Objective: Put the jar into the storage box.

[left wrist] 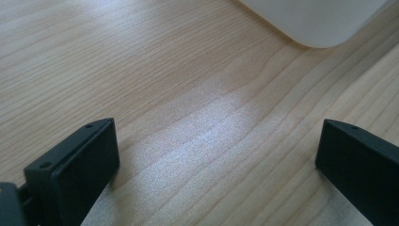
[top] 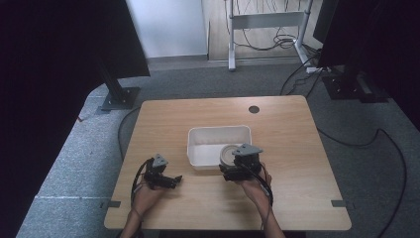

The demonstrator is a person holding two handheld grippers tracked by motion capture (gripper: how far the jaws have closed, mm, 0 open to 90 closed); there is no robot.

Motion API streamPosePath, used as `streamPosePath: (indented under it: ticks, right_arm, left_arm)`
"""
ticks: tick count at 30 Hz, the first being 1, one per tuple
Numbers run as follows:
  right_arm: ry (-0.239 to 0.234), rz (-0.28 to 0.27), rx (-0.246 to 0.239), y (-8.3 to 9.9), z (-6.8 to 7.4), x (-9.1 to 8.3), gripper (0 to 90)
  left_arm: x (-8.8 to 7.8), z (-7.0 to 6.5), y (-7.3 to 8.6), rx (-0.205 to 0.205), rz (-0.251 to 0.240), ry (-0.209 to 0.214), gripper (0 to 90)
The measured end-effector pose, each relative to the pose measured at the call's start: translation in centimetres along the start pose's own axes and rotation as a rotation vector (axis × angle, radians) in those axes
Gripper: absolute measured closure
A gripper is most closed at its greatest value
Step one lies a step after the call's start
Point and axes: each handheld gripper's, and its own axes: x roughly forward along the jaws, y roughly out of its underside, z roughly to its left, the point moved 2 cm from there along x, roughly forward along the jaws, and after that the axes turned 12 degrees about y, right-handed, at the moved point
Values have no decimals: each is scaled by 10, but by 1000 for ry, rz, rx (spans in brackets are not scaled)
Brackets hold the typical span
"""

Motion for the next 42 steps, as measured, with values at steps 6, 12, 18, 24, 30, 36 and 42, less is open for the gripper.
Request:
streamPosePath:
  ticks: [6, 12, 18, 24, 30, 36, 42]
  right_arm:
    - [12, -6, -1, -7, -1, 8, 91]
    - [28, -3, -1, -11, -1, 16, 91]
    - [42, 1, -5, -16, 1, 28, 91]
    - [51, -4, -23, -22, 6, 40, 91]
    - [50, -6, -31, -25, 11, 51, 91]
    - [61, -4, -15, -26, 13, 64, 91]
    - [71, 2, -21, -23, 15, 72, 91]
  left_arm:
    - [0, 0, 0, 1, -1, 2, 0]
    - [0, 0, 0, 1, -1, 2, 0]
    - [0, 0, 0, 2, -1, 3, 0]
    - [0, 0, 0, 6, 0, 6, 0]
    - [0, 1, 0, 8, 0, 9, 0]
    - [0, 1, 0, 9, 0, 10, 0]
    - [0, 1, 0, 10, 2, 10, 0]
